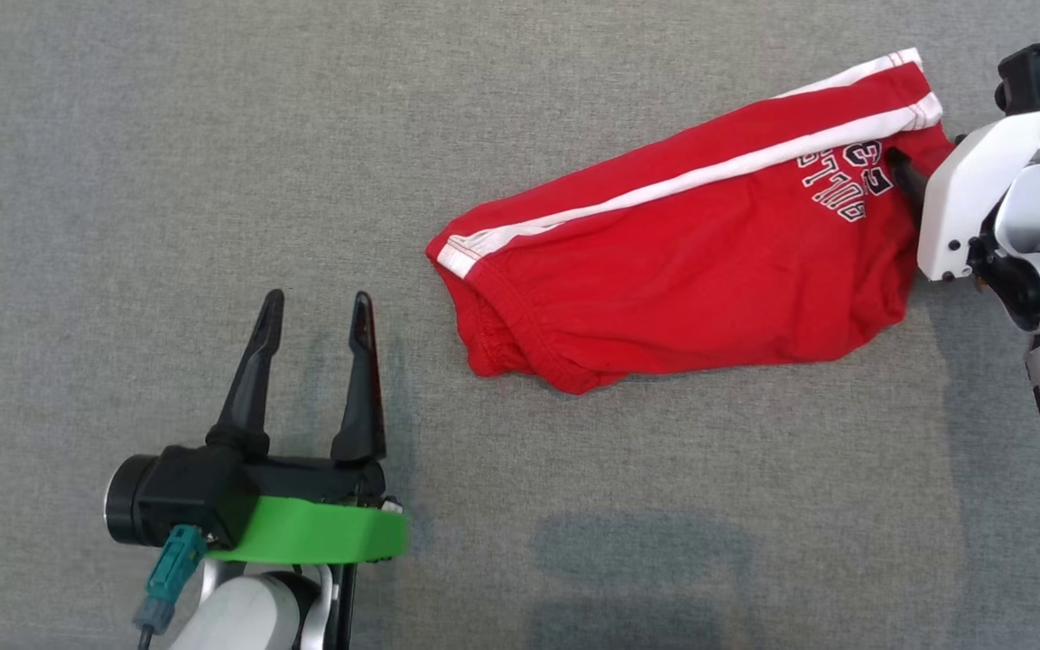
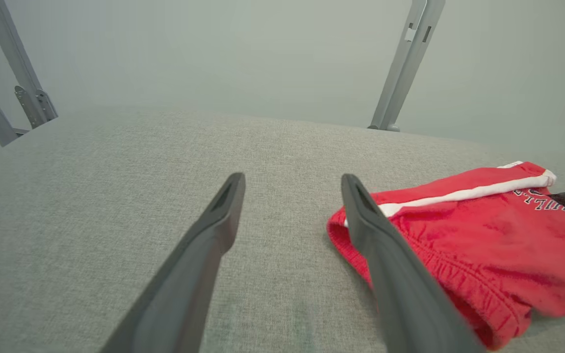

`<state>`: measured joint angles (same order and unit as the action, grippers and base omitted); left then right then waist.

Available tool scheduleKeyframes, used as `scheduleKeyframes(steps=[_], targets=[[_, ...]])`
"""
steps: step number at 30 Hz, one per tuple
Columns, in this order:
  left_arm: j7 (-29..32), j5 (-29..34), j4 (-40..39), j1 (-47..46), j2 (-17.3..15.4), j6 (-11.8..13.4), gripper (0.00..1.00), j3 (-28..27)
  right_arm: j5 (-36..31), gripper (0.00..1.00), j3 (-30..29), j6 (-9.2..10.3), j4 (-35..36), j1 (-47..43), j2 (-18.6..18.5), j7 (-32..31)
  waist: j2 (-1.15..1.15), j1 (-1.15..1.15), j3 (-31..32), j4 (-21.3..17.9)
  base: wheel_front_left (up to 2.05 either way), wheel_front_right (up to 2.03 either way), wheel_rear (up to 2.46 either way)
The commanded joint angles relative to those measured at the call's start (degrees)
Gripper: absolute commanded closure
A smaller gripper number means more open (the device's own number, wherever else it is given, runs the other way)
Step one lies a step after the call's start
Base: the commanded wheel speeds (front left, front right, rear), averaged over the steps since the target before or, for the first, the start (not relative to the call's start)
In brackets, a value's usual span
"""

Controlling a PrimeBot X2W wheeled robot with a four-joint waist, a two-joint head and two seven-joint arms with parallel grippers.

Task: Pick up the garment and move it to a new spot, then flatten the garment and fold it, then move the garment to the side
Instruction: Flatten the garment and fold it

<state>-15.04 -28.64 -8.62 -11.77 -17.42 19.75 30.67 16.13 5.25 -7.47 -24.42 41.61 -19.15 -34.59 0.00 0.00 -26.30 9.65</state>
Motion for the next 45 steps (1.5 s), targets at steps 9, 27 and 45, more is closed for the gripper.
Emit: scheduleKeyframes(steps=[9,27,45], targets=[[-0.1,6.6,4.3,6.6,7.0,-8.2,0.00,-10.7,6.0,1.00,-1.2,-0.03,-0.6,-4.0,2.7,-0.3,0.00,0.00,4.8,-2.5,0.00,0.00,0.00],[-0.1,13.2,10.0,16.3,12.6,-17.2,0.00,-17.1,8.9,1.00,-15.8,-0.03,4.7,-14.3,0.3,1.3,0.00,0.00,14.6,-7.3,0.00,0.00,0.00],[-0.1,15.1,13.5,15.0,14.4,-20.3,0.00,-16.1,8.2,1.00,2.7,-0.03,10.1,-13.1,16.0,3.0,0.00,0.00,14.8,-4.0,0.00,0.00,0.00]])
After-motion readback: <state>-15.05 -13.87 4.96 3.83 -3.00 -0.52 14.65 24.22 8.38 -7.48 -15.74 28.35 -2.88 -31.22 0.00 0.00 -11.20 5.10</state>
